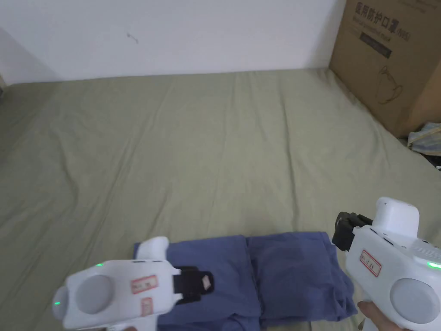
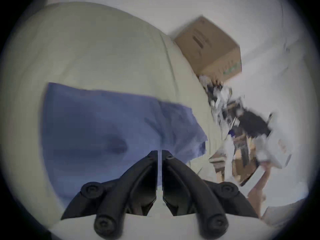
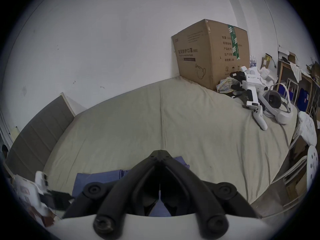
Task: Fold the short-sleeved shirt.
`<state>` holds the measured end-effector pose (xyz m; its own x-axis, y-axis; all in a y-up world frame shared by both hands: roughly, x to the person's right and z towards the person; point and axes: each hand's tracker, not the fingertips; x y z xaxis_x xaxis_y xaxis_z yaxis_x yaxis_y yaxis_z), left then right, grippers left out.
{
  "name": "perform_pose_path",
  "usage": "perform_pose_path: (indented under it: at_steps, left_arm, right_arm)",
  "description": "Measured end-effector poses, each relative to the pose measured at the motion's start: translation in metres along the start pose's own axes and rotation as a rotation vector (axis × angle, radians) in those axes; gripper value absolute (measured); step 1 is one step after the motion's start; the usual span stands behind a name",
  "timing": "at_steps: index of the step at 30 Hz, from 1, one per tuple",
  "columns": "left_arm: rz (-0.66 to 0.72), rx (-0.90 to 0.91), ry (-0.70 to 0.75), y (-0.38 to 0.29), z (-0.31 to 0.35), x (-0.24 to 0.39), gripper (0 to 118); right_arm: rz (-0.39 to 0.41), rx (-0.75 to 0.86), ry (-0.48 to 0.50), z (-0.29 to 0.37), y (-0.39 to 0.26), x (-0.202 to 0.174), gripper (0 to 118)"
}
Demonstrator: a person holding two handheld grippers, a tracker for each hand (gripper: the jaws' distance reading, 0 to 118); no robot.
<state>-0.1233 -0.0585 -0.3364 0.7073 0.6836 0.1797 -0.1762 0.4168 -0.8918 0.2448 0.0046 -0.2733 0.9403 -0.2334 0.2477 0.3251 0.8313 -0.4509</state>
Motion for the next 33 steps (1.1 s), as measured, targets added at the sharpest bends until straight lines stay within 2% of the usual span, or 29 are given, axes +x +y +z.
perform_pose_path:
  at_steps: [4, 7, 8, 9, 10, 11, 12, 13, 14, 15, 17, 25, 26, 27, 29, 30, 31, 32, 33]
  left_arm:
    - [0.195, 0.131, 0.03, 0.012, 0.056, -0.071, 5]
    - [0.319, 0.131, -0.003, 0.006, 0.073, -0.112, 6]
    - [0.348, 0.141, 0.001, 0.002, 0.076, -0.123, 10]
    - [0.367, 0.154, -0.007, -0.005, 0.075, -0.126, 25]
    - [0.357, 0.144, -0.006, -0.007, 0.074, -0.13, 46]
    - [0.371, 0.145, -0.026, -0.01, 0.071, -0.134, 46]
    - [0.38, 0.142, -0.068, -0.012, 0.066, -0.137, 56]
    - [0.396, 0.115, -0.098, -0.013, 0.058, -0.135, 76]
    - [0.418, 0.088, -0.134, -0.014, 0.049, -0.136, 102]
    - [0.428, 0.059, -0.185, -0.014, 0.04, -0.137, 118]
    - [0.463, 0.084, -0.224, -0.01, 0.029, -0.139, 118]
    - [0.467, 0.051, -0.312, 0.016, -0.016, -0.144, 116]
    - [0.46, 0.046, -0.314, 0.017, -0.017, -0.144, 109]
    - [0.461, 0.049, -0.3, 0.016, -0.016, -0.144, 83]
    - [0.453, 0.02, -0.166, 0.014, -0.018, -0.15, 8]
    - [0.437, -0.014, -0.115, 0.012, -0.021, -0.156, 8]
    - [0.442, -0.012, -0.14, 0.01, -0.021, -0.162, 7]
    - [0.514, -0.002, -0.239, 0.009, -0.017, -0.168, 7]
    - [0.546, 0.01, -0.273, 0.008, -0.013, -0.171, 7]
  right_arm:
    - [-0.003, -0.01, 0.011, -0.004, -0.002, -0.009, 1]
    - [0.023, -0.027, 0.017, -0.008, -0.004, -0.021, 1]
    - [0.039, -0.034, 0.016, -0.008, -0.003, -0.026, 1]
    - [0.057, -0.035, 0.026, -0.009, -0.003, -0.031, 1]
    - [0.07, -0.035, 0.032, -0.01, -0.003, -0.035, 1]
    - [0.078, -0.036, 0.035, -0.011, -0.003, -0.039, 1]
    - [0.081, -0.037, 0.04, -0.013, -0.002, -0.043, 1]
    - [0.084, -0.038, 0.045, -0.014, -0.001, -0.047, 1]
    - [0.087, -0.041, 0.051, -0.015, -0.001, -0.049, 1]
    - [0.083, -0.047, 0.07, -0.017, -0.001, -0.051, 1]
    - [0.065, -0.058, 0.105, -0.018, -0.001, -0.053, 1]
    - [0.066, -0.083, 0.082, -0.021, -0.004, -0.052, 1]
    - [0.067, -0.085, 0.077, -0.021, -0.004, -0.051, 1]
    - [0.069, -0.086, 0.07, -0.021, -0.004, -0.05, 1]
    - [0.069, -0.091, 0.064, -0.022, -0.003, -0.048, 1]
    - [0.069, -0.094, 0.061, -0.022, -0.003, -0.048, 1]
    - [0.07, -0.095, 0.057, -0.022, -0.003, -0.048, 1]
    - [0.074, -0.096, 0.053, -0.022, -0.003, -0.047, 1]
    - [0.077, -0.095, 0.05, -0.021, -0.004, -0.047, 1]
